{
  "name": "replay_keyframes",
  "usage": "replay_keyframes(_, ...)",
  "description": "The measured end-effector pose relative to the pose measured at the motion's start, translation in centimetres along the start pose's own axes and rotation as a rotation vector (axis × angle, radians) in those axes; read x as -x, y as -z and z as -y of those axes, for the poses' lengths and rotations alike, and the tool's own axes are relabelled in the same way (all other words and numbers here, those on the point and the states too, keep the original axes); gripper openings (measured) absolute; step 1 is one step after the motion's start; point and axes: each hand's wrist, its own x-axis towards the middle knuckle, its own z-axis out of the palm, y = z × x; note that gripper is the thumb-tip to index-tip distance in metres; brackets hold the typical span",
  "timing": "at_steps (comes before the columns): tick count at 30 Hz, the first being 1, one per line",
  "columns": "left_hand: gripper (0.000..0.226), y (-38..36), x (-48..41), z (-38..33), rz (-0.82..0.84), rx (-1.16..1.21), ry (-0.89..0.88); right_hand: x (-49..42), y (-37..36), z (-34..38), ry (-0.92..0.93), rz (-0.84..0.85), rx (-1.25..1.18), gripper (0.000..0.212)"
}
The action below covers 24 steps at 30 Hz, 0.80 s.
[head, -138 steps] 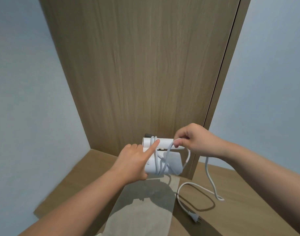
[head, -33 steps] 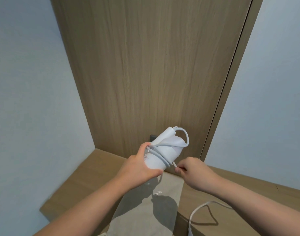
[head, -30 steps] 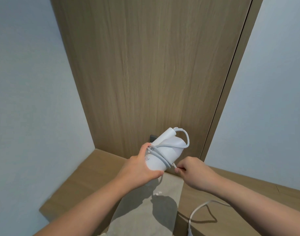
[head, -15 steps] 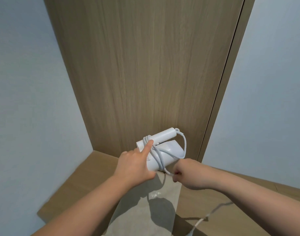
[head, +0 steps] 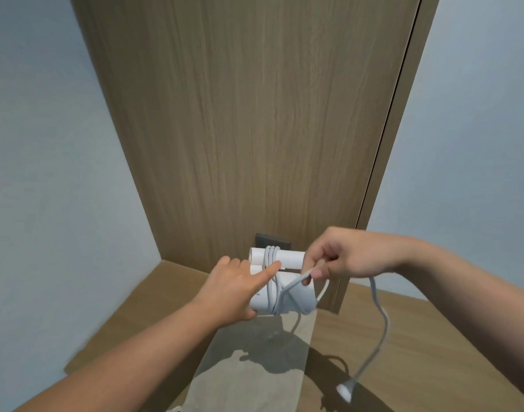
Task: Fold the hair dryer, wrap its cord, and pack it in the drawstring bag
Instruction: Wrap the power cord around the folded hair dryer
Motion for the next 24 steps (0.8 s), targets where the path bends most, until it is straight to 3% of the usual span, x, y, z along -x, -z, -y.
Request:
replay_keyframes(2,0.099,-0.3,0.3,-0.1,0.015,0.007,-0.024,-0.2,0.7,-0.2,0.017,-0.144,-0.011,0.021)
replay_keyframes(5,0.096,-0.3,0.7,-0.5,0.022,0.063,-0.034,-1.1,1.0,-1.0,-0.026,-0.452,0.161,0.031)
replay_keyframes(8,0.094,-0.1,1.0,-0.6,0.008,0.122,-0.030,-1.9,1.1,-2.4,-0.110,-0.612,0.171,0.023)
replay_keyframes(14,0.093,0.1,1.3,-0.5,-0.046,0.223,-0.071,-2.9,0.5,-4.1,-0.189,-0.664,0.084,0.018)
replay_keyframes(20,0.111,0.4,1.7,-1.3,-0.093,0.397,-0.094,-4.4,0.6,-3.1,-0.119,-0.651,0.242,0.020)
replay_keyframes(24,0.108,0.0,1.9,-1.2,-0.152,0.441,-0.139,-5.2,0.3,-2.9,-0.098,-0.615,0.340,0.022)
